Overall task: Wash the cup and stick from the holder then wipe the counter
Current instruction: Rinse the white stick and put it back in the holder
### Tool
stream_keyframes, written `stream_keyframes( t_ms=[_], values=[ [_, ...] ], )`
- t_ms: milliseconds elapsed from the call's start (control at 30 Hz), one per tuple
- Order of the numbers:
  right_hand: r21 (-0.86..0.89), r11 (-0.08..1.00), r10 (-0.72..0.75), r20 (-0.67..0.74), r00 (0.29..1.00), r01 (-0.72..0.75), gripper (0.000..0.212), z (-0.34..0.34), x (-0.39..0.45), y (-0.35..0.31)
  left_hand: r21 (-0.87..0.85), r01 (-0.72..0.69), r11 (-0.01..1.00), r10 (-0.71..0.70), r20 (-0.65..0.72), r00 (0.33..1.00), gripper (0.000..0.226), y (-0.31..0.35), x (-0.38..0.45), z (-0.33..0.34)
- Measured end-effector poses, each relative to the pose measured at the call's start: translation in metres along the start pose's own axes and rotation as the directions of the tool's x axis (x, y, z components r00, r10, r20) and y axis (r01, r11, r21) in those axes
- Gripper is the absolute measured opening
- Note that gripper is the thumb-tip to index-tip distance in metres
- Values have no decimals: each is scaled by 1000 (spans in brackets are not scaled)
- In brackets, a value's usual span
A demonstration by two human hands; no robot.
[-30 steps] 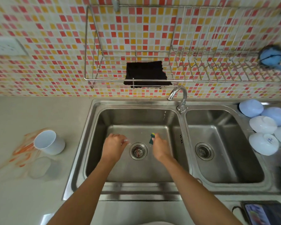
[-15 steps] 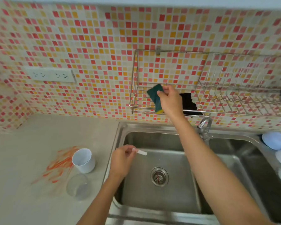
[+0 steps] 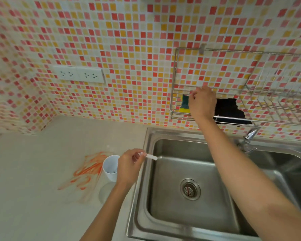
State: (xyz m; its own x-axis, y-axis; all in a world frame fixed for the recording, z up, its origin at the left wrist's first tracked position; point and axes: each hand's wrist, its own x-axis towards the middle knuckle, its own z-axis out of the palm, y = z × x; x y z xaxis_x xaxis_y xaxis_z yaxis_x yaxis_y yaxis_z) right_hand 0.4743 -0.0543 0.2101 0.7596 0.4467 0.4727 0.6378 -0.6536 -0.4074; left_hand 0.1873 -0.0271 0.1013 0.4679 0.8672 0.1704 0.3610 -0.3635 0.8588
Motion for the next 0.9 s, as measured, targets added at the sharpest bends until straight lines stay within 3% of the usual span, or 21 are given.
stream_keyframes(
  t_ms=[100,167,267,333,400,467,533,900],
  values=[
    [349,892,-179,-311,933,288,17,0,-55,-17,70,-33,997,40,-94,995,3,-16,10,-32],
    [545,771,-179,-312,933,330,18,13,-104,-25,122,-18,992,35,-142,989,5,-31,17,-58],
    [622,743,-226,-113,968,246,26,54,-171,-30,292,14,956,14,-93,996,8,-62,28,-91],
    [609,789,-274,235,933,79,41,81,-202,-36,388,-5,922,-6,26,1000,8,-79,33,-101],
    [542,839,-333,590,735,-56,71,103,-222,-46,432,-48,901,-9,129,992,8,-91,33,-102],
    [495,859,-348,752,560,-131,101,120,-237,-56,441,-89,893,10,178,984,9,-99,32,-99],
    [485,858,-345,788,510,-170,112,135,-246,-63,435,-108,894,22,199,980,9,-105,33,-96],
    [515,843,-386,781,492,-156,104,162,-249,-74,490,-192,850,65,265,962,6,-114,51,-96]
  ],
)
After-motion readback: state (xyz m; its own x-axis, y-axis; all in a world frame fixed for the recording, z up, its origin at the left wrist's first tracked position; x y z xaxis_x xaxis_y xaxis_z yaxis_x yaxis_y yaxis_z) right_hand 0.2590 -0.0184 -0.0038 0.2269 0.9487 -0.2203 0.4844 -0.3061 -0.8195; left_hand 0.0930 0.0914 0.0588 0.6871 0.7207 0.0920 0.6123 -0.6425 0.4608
